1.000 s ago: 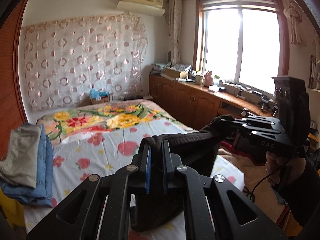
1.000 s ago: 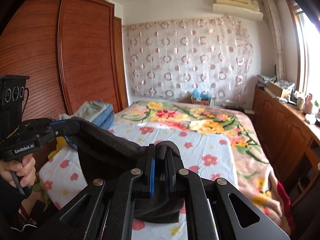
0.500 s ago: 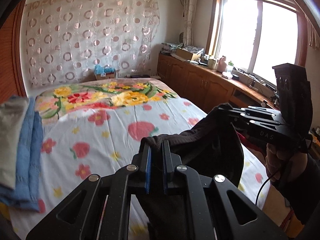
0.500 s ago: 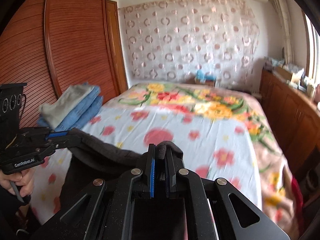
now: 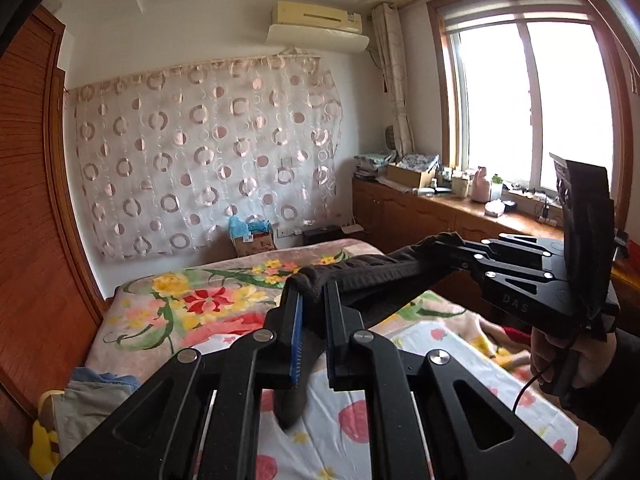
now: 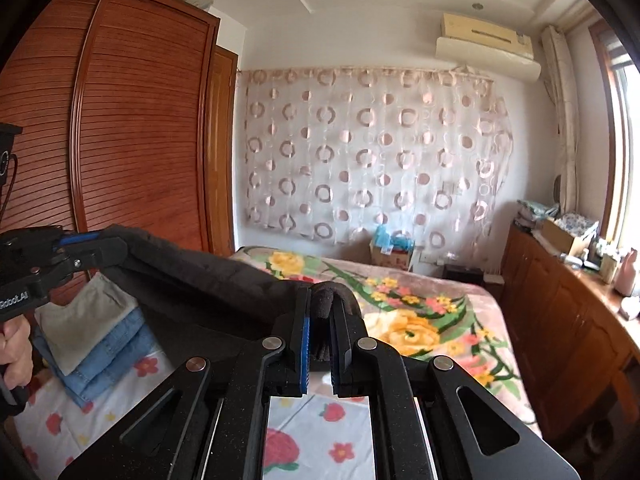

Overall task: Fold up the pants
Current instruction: 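Lift the cuffs with both grippers and carry them toward the waistband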

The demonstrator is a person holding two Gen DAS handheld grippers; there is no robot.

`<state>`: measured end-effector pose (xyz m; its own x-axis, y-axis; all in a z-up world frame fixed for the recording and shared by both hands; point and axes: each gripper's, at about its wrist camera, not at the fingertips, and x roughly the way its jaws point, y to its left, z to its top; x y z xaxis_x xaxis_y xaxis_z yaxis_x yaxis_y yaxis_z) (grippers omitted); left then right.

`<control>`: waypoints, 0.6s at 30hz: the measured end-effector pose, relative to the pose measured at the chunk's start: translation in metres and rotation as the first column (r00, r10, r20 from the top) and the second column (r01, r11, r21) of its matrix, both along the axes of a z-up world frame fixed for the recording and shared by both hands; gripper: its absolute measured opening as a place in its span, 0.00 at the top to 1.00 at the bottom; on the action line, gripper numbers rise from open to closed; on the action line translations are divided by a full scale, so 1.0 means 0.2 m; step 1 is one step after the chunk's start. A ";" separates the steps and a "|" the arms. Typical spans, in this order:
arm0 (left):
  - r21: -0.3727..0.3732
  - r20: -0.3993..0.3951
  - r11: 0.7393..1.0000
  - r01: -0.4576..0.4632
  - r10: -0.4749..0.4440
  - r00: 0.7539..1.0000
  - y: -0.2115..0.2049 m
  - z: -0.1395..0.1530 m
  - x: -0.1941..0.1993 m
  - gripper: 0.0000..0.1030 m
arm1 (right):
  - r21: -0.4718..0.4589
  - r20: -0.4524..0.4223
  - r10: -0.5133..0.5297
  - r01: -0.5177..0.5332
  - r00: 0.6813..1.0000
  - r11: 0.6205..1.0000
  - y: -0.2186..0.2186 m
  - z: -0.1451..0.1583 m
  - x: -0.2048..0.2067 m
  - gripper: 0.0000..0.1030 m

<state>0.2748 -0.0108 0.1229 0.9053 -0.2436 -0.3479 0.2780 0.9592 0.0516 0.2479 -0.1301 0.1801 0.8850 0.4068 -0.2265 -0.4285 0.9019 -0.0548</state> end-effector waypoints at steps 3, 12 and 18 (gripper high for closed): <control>0.030 -0.057 1.000 -0.005 0.007 0.998 0.02 -0.16 -0.05 0.90 | -0.032 -0.050 0.021 -0.023 0.998 0.999 0.02 -0.12 -0.03 0.93; 0.035 -0.278 0.999 0.024 -0.014 0.961 0.04 -0.60 -0.25 0.90 | -0.125 -0.252 0.059 -0.092 0.966 0.988 0.02 -0.28 -0.09 0.93; 0.043 -0.268 0.999 0.021 -0.009 0.963 0.03 -0.62 -0.42 0.90 | -0.121 -0.283 0.077 -0.115 0.956 0.986 0.00 -0.22 -0.24 0.93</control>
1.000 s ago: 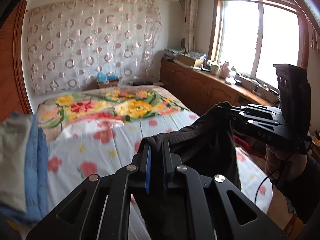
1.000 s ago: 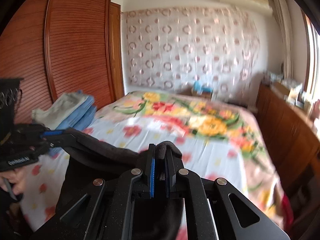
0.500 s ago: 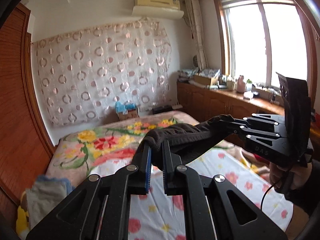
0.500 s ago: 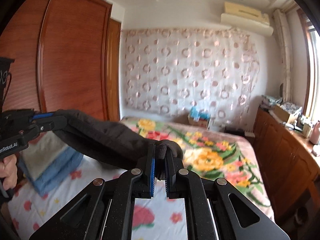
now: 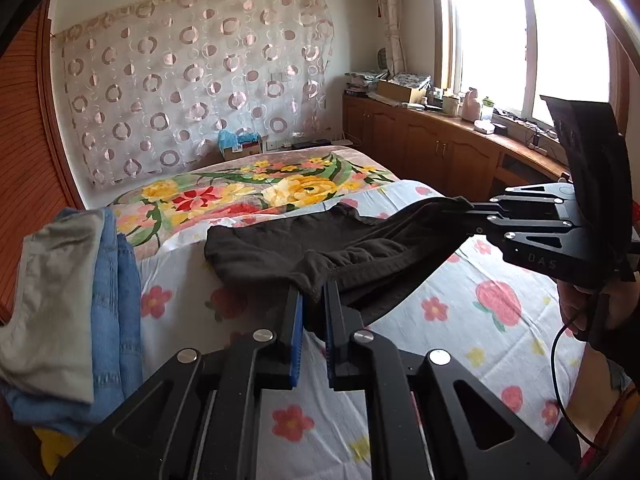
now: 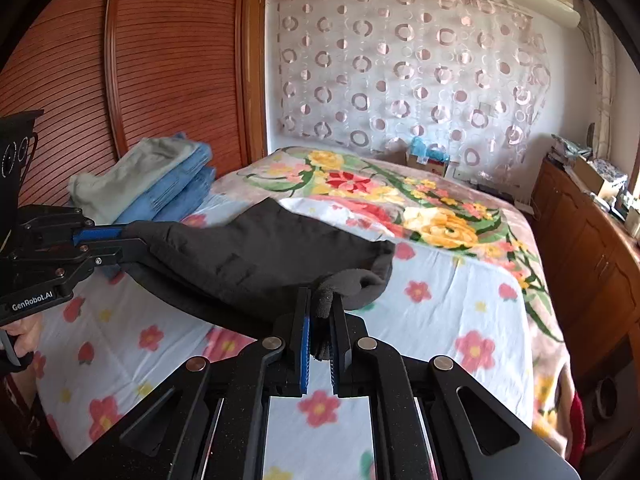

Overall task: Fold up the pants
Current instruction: 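Lift the cuffs with both grippers and carry them toward the waistband, then lower the held cuffs onto the waistband with both grippers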

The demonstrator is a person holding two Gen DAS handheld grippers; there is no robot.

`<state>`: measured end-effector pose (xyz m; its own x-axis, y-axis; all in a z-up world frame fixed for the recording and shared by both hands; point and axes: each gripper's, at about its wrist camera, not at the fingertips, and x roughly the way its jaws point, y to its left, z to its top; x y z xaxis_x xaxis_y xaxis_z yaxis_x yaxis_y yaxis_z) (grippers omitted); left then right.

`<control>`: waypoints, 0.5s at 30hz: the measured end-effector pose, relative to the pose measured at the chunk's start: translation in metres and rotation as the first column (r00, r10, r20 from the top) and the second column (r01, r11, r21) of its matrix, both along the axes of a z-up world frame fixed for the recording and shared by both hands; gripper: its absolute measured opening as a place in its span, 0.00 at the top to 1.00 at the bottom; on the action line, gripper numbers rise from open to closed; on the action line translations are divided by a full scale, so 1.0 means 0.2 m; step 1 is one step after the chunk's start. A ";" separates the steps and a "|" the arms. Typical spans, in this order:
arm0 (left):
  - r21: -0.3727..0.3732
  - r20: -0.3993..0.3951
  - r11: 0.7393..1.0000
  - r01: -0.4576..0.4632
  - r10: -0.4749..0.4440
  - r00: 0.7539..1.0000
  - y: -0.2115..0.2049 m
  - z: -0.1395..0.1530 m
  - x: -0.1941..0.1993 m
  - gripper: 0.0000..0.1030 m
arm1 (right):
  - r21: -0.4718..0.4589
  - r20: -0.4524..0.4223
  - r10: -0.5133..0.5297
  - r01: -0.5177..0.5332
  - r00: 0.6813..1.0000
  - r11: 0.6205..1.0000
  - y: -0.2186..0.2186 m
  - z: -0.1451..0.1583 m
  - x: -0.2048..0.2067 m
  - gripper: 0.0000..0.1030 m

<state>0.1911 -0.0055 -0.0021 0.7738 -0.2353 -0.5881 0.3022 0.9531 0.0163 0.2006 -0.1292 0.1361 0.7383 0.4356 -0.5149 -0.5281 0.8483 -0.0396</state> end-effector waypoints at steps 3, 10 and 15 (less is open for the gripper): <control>-0.018 -0.006 1.000 -0.010 0.009 1.000 0.03 -0.02 -0.08 0.90 | 0.013 -0.013 0.010 -0.010 1.000 1.000 -0.04 -0.08 -0.06 0.93; -0.049 -0.041 0.999 -0.021 0.019 0.999 0.04 -0.13 -0.24 0.90 | 0.055 -0.063 0.022 -0.019 0.998 0.998 -0.13 -0.24 -0.19 0.93; -0.078 -0.057 0.997 -0.017 0.012 0.998 0.04 -0.18 -0.33 0.90 | 0.074 -0.089 0.028 -0.022 0.996 0.997 -0.18 -0.31 -0.26 0.93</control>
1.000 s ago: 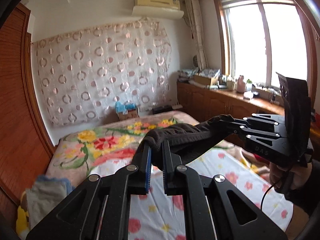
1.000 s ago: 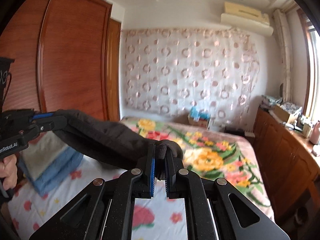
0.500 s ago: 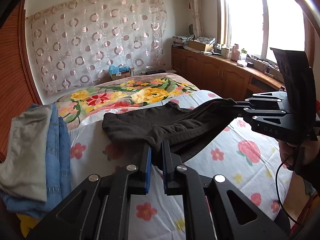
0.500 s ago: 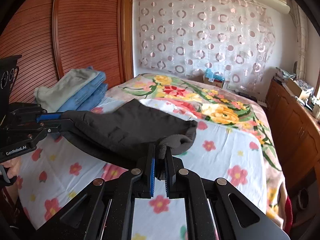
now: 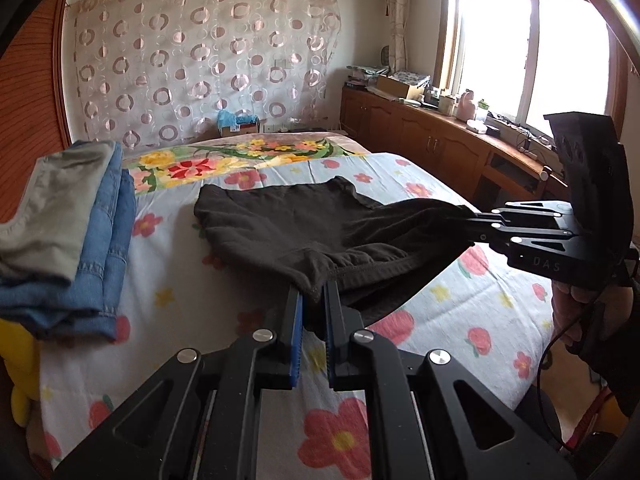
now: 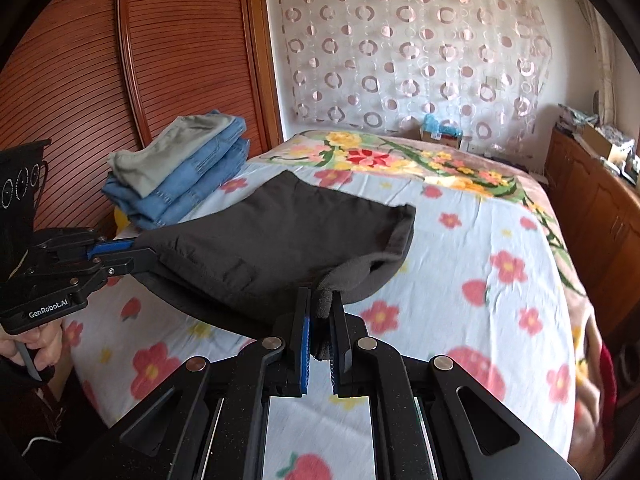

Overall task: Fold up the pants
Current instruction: 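Lower the held cuffs onto the waistband with both grippers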

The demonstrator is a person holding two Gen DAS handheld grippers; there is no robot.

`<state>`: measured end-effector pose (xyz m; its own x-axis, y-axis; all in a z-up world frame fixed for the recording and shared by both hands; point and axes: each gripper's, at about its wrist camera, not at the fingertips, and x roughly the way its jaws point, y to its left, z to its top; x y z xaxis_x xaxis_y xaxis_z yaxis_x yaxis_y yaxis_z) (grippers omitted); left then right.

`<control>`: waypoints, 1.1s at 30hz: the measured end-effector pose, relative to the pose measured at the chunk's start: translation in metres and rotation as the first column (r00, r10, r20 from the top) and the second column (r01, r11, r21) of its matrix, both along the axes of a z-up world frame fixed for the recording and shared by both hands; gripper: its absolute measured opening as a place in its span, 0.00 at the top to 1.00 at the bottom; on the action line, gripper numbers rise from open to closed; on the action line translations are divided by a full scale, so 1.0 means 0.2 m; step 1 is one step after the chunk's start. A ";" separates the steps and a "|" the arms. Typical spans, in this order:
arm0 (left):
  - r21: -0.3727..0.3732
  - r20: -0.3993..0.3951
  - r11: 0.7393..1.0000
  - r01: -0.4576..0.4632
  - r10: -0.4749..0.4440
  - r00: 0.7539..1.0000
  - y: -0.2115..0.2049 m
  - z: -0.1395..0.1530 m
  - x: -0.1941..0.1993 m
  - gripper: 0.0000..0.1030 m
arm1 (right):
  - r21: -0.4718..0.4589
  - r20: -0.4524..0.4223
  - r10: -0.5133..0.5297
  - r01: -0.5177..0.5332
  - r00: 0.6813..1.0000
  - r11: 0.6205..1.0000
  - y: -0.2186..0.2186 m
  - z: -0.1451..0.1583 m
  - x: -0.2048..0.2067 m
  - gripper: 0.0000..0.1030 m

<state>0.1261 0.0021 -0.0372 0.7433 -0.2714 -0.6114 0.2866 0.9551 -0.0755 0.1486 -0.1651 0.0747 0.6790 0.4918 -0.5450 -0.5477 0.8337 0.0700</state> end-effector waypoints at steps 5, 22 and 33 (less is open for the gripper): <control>-0.006 -0.041 1.000 0.010 -0.010 0.999 -0.02 -0.09 -0.03 0.90 | 0.020 -0.034 -0.009 0.010 0.999 1.000 -0.02 -0.06 0.01 0.93; -0.020 -0.085 1.000 0.006 -0.007 0.996 -0.02 -0.22 -0.11 0.90 | 0.047 -0.092 -0.020 0.024 0.996 0.999 0.00 -0.12 0.06 0.93; -0.036 -0.080 0.999 0.027 -0.030 0.996 -0.02 -0.19 -0.23 0.90 | 0.071 -0.102 -0.005 0.012 0.995 0.997 -0.06 -0.20 -0.11 0.93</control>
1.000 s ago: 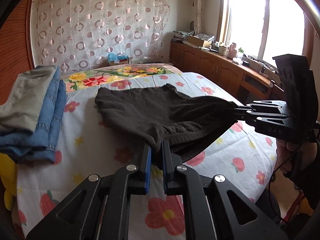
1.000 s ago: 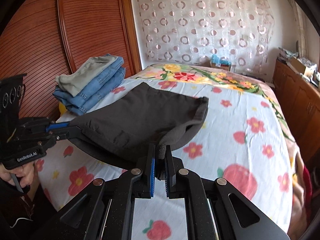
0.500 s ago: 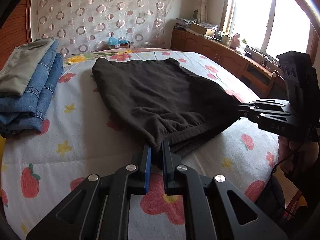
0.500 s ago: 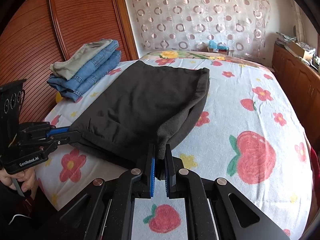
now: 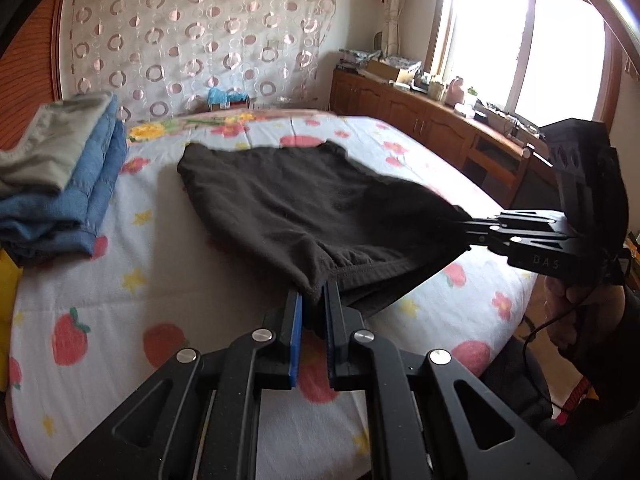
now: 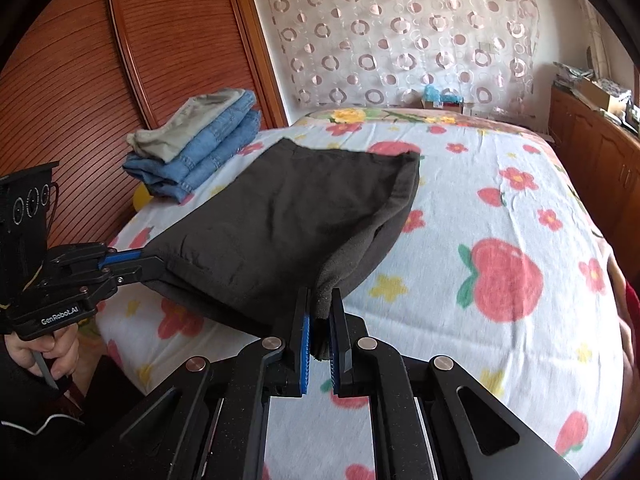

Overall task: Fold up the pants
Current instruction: 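Lower the held cuffs onto the waistband with both grippers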

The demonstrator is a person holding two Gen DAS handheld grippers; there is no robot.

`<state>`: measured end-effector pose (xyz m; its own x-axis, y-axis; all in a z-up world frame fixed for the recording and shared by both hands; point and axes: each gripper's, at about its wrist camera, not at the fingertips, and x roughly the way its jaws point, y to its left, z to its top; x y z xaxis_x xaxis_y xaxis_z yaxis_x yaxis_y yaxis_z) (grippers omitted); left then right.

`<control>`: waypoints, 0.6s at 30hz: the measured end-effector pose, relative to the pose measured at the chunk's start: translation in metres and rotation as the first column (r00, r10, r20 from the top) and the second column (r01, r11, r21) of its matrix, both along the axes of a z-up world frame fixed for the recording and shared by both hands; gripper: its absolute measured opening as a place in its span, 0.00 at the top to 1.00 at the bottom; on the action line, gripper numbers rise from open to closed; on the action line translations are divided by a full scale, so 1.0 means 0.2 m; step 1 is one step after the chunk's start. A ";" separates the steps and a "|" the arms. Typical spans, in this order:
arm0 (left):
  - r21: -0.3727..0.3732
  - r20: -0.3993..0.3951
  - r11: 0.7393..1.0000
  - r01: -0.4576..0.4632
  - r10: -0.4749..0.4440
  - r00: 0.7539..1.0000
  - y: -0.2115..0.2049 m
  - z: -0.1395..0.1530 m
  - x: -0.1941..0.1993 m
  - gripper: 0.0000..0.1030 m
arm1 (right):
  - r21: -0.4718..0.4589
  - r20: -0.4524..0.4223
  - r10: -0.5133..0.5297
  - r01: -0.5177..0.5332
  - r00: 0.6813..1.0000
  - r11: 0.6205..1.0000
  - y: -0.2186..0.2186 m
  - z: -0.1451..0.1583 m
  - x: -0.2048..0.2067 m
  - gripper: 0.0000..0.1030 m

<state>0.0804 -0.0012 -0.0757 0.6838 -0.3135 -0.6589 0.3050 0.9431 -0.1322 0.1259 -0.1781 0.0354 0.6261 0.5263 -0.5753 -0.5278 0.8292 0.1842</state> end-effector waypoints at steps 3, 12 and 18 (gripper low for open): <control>0.002 -0.045 1.000 -0.007 0.008 0.999 0.01 -0.08 0.01 0.90 | -0.013 -0.025 -0.003 0.002 1.000 1.000 0.00 -0.05 0.00 0.93; -0.001 -0.068 1.000 -0.011 0.011 0.998 0.01 -0.15 0.01 0.89 | -0.035 -0.032 -0.014 0.013 0.999 0.999 0.04 -0.09 0.01 0.93; 0.010 -0.060 1.000 -0.004 0.005 0.998 0.00 -0.13 -0.02 0.89 | -0.041 -0.023 -0.002 0.001 1.000 0.999 0.03 -0.08 -0.02 0.93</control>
